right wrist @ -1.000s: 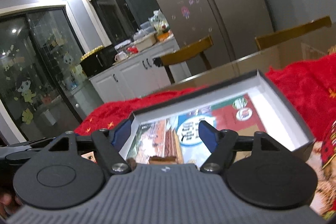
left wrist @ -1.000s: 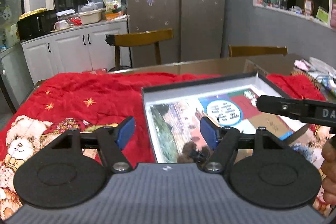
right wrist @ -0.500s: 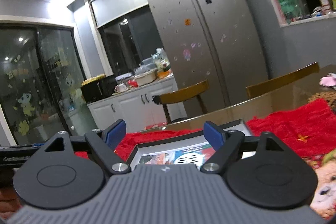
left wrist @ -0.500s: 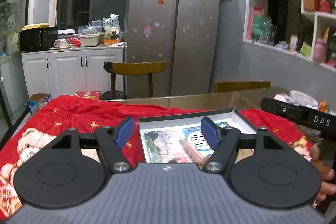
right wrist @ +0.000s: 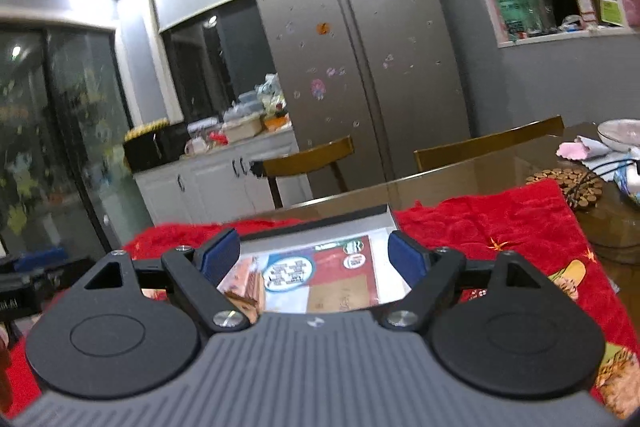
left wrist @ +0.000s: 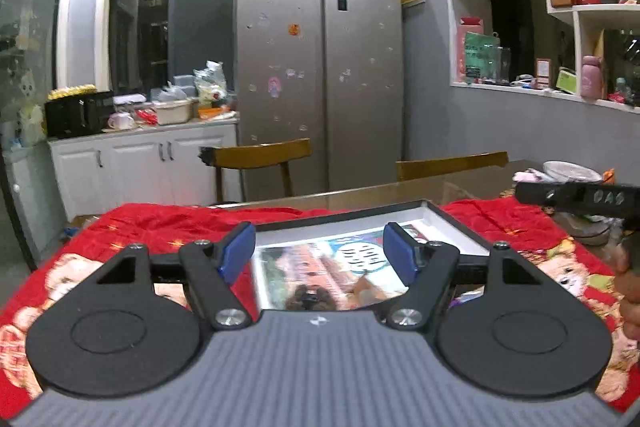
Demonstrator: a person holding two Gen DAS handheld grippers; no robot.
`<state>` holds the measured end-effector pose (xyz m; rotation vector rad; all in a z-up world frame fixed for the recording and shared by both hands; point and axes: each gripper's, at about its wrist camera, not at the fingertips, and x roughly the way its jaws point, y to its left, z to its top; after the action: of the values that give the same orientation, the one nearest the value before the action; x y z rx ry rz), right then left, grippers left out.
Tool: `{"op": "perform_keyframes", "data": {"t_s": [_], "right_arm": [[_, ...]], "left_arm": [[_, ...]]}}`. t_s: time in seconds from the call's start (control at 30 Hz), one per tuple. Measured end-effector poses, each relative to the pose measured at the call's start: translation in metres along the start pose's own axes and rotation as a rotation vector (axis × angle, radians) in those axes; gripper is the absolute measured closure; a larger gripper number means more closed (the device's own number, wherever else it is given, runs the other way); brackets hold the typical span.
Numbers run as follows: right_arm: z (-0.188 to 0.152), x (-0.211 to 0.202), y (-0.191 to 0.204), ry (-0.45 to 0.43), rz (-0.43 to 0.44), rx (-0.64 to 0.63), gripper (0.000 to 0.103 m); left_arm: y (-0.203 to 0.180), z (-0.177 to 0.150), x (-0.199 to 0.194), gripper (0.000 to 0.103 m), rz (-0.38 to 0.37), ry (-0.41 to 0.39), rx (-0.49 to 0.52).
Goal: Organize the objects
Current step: 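Move both tools back toward the remaining accessories on the quilt, then grasp the cream beaded scrunchie with the left tool while the right tool grasps the light blue scrunchie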
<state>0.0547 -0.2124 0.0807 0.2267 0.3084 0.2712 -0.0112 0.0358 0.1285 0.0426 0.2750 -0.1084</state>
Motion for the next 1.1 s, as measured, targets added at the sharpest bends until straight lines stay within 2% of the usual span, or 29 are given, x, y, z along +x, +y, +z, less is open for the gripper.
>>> {"op": "perform_keyframes", "data": {"t_s": [0.2,0.3,0.37,0.47,0.53,0.63,0.77,0.9,1.0,1.1], "right_arm": [[-0.027,0.012,-0.006,-0.017,0.016,0.014,0.015],[-0.044,0.026,-0.013,0.014,0.005,0.024,0.016],[-0.050,0.032,-0.017,0.065,-0.004,0.023,0.018],[-0.062,0.033,-0.019,0.097,-0.011,0.025,0.020],[-0.069,0.033,-0.016,0.134,-0.008,-0.002,0.023],[-0.074,0.033,-0.010,0.143,0.005,-0.027,0.025],[-0.080,0.034,-0.004,0.166,0.000,-0.050,0.028],[-0.081,0.042,-0.010,0.230,-0.021,-0.023,0.038],[-0.084,0.050,-0.018,0.298,0.011,0.033,0.042],[-0.086,0.053,-0.024,0.325,0.042,0.073,0.046]], "left_arm": [[-0.022,-0.025,0.022,0.028,-0.078,0.049,-0.127],[-0.037,-0.047,0.040,0.028,-0.103,0.109,-0.118],[-0.047,-0.062,0.047,0.028,-0.100,0.116,-0.092],[-0.055,-0.081,0.056,0.028,-0.074,0.100,-0.062],[-0.052,-0.087,0.067,0.028,-0.089,0.135,-0.085],[-0.044,-0.091,0.084,0.028,-0.107,0.204,-0.150],[-0.040,-0.100,0.102,0.030,-0.098,0.269,-0.166],[-0.041,-0.107,0.112,0.044,-0.113,0.309,-0.166],[-0.041,-0.109,0.114,0.047,-0.130,0.318,-0.167],[-0.041,-0.110,0.113,0.050,-0.133,0.311,-0.168]]}}
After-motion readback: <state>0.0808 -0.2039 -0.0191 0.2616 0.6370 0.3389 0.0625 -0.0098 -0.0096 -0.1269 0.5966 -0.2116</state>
